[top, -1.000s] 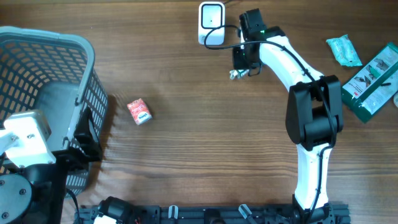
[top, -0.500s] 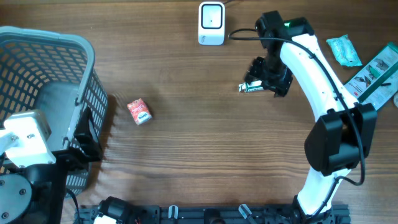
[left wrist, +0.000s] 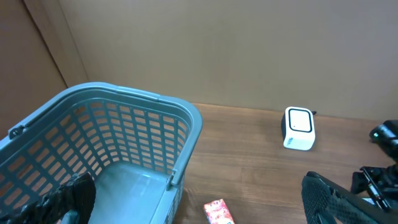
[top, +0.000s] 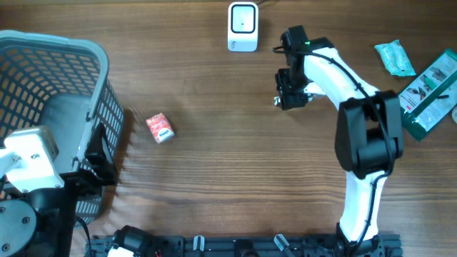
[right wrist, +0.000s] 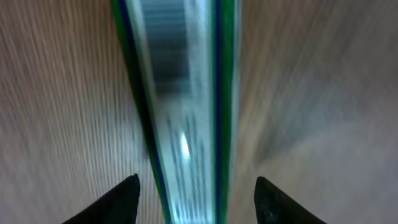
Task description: Scan the item barcode
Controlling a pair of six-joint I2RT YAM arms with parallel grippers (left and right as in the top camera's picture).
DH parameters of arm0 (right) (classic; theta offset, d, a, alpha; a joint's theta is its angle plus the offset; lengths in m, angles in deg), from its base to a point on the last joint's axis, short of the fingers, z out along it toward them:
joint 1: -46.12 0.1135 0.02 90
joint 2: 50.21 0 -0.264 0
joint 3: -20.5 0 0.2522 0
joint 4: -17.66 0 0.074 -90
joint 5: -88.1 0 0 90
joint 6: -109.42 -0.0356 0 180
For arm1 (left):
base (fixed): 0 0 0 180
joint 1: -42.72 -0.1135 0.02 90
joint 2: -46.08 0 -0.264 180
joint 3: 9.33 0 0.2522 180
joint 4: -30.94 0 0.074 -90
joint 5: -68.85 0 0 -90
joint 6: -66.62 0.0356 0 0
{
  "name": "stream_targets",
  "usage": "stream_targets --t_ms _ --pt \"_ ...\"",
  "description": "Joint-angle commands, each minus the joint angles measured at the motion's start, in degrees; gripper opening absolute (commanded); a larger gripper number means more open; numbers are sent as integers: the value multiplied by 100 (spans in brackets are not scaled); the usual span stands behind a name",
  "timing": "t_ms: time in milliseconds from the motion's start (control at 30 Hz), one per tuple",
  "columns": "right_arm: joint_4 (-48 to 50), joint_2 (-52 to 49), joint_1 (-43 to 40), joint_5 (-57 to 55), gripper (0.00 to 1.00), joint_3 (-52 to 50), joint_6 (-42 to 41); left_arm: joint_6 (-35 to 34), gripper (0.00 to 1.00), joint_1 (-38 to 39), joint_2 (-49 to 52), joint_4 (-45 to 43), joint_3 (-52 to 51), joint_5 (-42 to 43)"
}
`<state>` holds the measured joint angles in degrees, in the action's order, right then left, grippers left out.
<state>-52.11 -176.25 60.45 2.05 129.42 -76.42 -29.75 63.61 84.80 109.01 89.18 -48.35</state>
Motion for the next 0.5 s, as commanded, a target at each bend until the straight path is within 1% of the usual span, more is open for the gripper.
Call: stream_targets --t_ms 0,33,67,133,233,267,300,367,400,433,467 --pt "-59 -44 -109 -741 50 -4 142 -52 100 -17 -9 -13 22 -35" --pt "-120 -85 -107 -756 43 -4 170 -52 100 -17 -9 -13 22 -35" --pt "-98 -151 -98 -728 36 -4 457 -52 100 -17 -9 -13 22 -35" --pt "20 -157 -50 -632 30 0 988 -52 100 -17 -9 -13 22 -35" --pt "205 -122 -46 -24 21 90 1792 -52 100 -17 -9 -13 22 -35" --pt "229 -68 -46 98 20 109 2048 -52 100 -17 -9 -13 22 -35" --pt "345 39 -46 146 20 136 2610 -52 100 -17 -9 -13 22 -35" --pt "793 186 -42 256 21 138 3840 -52 100 -17 -9 -13 22 -35" --pt "1276 221 -35 702 22 136 4677 -52 100 -17 -9 -13 22 -35" --pt "1510 208 -26 887 23 109 4865 -52 100 -17 -9 -13 22 -35" --pt "2109 179 24 1440 27 -48 5215 -52 100 -17 -9 -13 22 -35"
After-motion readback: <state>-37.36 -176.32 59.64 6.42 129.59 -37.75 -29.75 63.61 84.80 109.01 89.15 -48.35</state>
